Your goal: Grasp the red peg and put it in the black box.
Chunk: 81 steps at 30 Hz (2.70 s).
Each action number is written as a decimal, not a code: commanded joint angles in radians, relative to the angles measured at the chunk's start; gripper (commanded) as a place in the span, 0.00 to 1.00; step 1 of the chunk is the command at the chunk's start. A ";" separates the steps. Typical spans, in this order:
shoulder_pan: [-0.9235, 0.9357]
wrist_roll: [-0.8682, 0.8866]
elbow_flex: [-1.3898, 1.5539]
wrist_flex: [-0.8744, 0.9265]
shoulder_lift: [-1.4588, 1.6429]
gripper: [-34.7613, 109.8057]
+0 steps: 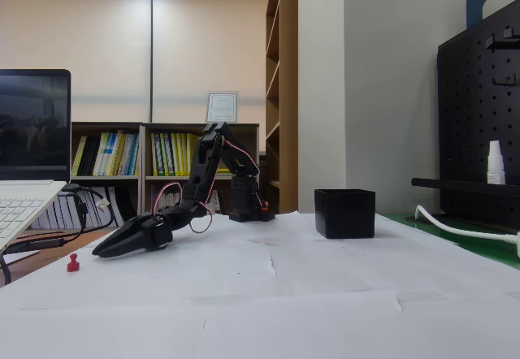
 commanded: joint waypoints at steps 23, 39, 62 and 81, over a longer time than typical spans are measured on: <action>0.014 0.129 0.048 0.298 -0.083 0.51; -0.006 0.183 0.133 0.428 -0.101 0.51; -0.020 0.087 0.410 0.534 0.069 0.51; -0.020 0.061 0.433 0.509 0.104 0.51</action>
